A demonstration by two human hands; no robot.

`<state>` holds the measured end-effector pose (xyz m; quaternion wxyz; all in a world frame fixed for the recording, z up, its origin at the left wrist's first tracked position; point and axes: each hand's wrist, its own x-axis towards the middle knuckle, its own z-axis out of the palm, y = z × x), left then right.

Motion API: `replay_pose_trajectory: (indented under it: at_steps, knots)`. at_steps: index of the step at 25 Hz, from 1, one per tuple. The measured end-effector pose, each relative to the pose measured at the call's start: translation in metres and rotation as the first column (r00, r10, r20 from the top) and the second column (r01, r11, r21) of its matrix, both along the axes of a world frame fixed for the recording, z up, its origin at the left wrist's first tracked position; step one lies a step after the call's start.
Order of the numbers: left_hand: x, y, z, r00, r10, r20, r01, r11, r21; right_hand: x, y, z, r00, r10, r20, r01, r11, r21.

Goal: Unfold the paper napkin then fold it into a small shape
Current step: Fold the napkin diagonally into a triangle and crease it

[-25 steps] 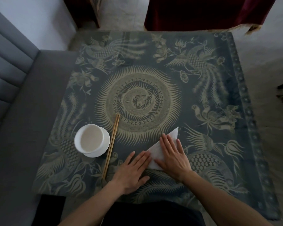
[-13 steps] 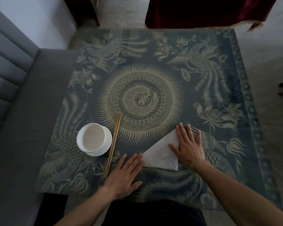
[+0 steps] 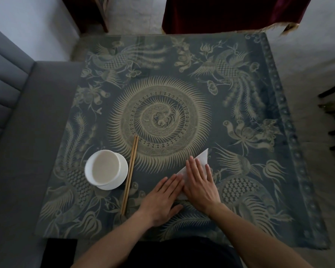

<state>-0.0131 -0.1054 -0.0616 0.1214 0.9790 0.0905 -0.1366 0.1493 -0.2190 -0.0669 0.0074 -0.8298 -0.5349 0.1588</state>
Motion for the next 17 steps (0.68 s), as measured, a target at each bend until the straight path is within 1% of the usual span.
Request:
replay_pose_trajectory:
  at_steps: [2,7,10,13,17]
  knots:
    - [-0.003,-0.001,-0.005,1.0,0.007,-0.012,-0.007,1.0,0.019,0.002,-0.006,-0.005,1.0,-0.031,0.006,0.031,0.999,-0.032]
    - [-0.022,0.004,-0.005,1.0,0.023,-0.021,-0.022,0.999,0.05,0.015,-0.016,-0.005,0.995,-0.093,0.022,0.094,0.996,-0.006]
    - [-0.046,0.004,-0.007,0.998,0.045,-0.033,-0.043,0.997,0.056,0.032,-0.028,-0.004,0.991,-0.128,0.042,0.129,0.991,-0.028]
    - [-0.059,0.003,-0.009,0.998,0.039,-0.057,-0.035,0.996,0.078,0.041,-0.033,-0.004,0.993,-0.116,0.033,0.117,0.992,-0.041]
    - [-0.059,0.006,-0.006,0.999,0.022,-0.049,-0.017,0.995,0.095,0.042,-0.033,-0.005,0.994,-0.108,0.024,0.109,0.994,-0.031]
